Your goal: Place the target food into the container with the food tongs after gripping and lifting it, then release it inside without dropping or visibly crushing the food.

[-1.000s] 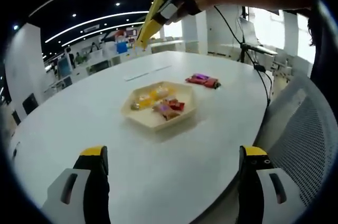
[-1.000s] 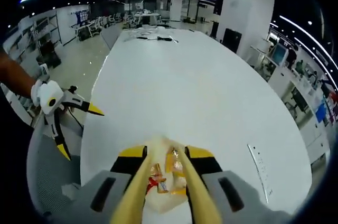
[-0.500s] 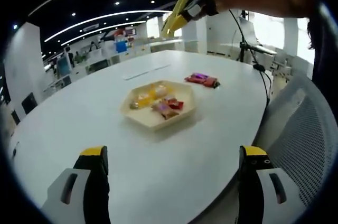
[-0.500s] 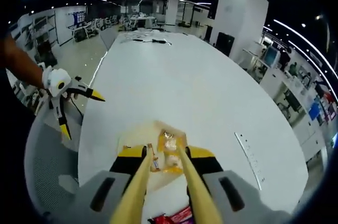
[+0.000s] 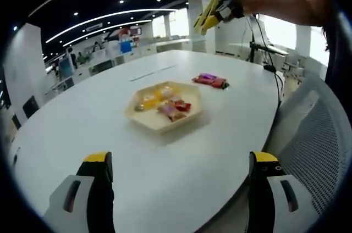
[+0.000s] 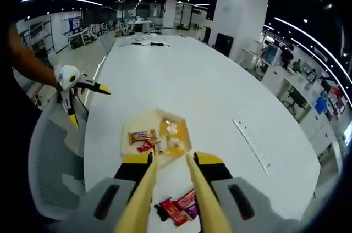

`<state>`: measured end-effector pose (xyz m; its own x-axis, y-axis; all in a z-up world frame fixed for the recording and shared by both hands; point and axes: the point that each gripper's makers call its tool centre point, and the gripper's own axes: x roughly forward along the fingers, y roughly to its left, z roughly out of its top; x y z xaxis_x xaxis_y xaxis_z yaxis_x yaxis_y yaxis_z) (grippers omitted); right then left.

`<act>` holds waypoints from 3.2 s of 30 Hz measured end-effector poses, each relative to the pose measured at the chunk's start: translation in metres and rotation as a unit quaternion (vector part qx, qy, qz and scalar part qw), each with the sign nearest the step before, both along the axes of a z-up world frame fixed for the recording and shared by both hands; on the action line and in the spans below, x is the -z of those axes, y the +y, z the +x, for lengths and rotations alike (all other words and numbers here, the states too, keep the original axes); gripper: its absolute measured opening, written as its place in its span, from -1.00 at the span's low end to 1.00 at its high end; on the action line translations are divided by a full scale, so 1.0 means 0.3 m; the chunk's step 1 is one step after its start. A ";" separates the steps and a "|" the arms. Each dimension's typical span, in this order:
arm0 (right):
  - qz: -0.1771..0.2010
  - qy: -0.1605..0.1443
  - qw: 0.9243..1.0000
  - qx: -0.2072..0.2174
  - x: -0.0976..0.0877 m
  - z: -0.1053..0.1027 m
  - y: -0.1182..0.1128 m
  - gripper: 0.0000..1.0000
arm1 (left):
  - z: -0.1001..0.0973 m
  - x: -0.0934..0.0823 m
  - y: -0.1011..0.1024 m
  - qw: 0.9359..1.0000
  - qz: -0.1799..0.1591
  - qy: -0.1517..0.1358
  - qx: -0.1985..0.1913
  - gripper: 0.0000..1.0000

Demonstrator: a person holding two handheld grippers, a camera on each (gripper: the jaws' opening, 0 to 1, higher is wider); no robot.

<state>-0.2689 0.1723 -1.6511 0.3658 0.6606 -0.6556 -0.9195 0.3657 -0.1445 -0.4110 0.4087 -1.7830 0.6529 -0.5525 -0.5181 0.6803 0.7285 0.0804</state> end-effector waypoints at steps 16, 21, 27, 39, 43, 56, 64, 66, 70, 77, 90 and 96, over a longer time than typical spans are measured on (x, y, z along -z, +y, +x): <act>0.002 -0.021 1.000 -0.001 0.023 -0.060 -0.185 -0.44 | 0.001 0.008 0.005 1.000 0.002 0.004 -0.001 0.99; 0.011 -0.014 1.000 0.003 0.040 -0.081 -0.210 -0.44 | 0.001 0.011 0.008 1.000 0.003 0.006 -0.002 0.99; 0.012 -0.005 1.000 0.005 0.073 -0.095 -0.240 -0.44 | -0.004 0.023 0.012 1.000 0.014 0.010 0.000 0.98; -0.001 0.008 1.000 -0.018 0.194 -0.122 -0.262 -0.45 | 0.004 0.027 0.034 0.999 0.008 0.021 -0.023 0.99; -0.005 0.013 1.000 -0.023 0.246 -0.120 -0.266 -0.45 | 0.001 0.029 0.029 1.000 0.013 0.017 -0.017 0.98; -0.020 0.057 0.998 -0.021 0.417 -0.147 -0.291 -0.47 | -0.002 0.031 0.023 1.000 0.015 0.020 -0.012 0.97; -0.025 0.078 0.996 -0.022 0.485 -0.145 -0.277 -0.48 | -0.005 0.036 0.020 1.000 0.017 0.022 -0.009 0.97; -0.033 0.084 0.996 -0.020 0.516 -0.140 -0.278 -0.48 | -0.004 0.038 0.021 1.000 0.018 0.023 -0.009 0.96; -0.033 0.091 0.995 -0.022 0.536 -0.140 -0.268 -0.49 | -0.005 0.037 0.020 1.000 0.018 0.023 -0.009 0.96; -0.047 0.102 0.993 -0.025 0.578 -0.141 -0.272 -0.48 | -0.003 0.040 0.023 0.999 0.018 0.024 -0.011 0.96; -0.051 0.086 0.995 -0.008 0.583 -0.103 -0.275 -0.45 | -0.011 0.049 0.013 0.999 0.030 0.025 0.002 0.96; -0.030 0.145 0.989 -0.009 0.569 -0.158 -0.247 -0.46 | -0.012 0.049 0.013 0.999 0.029 0.025 0.002 0.95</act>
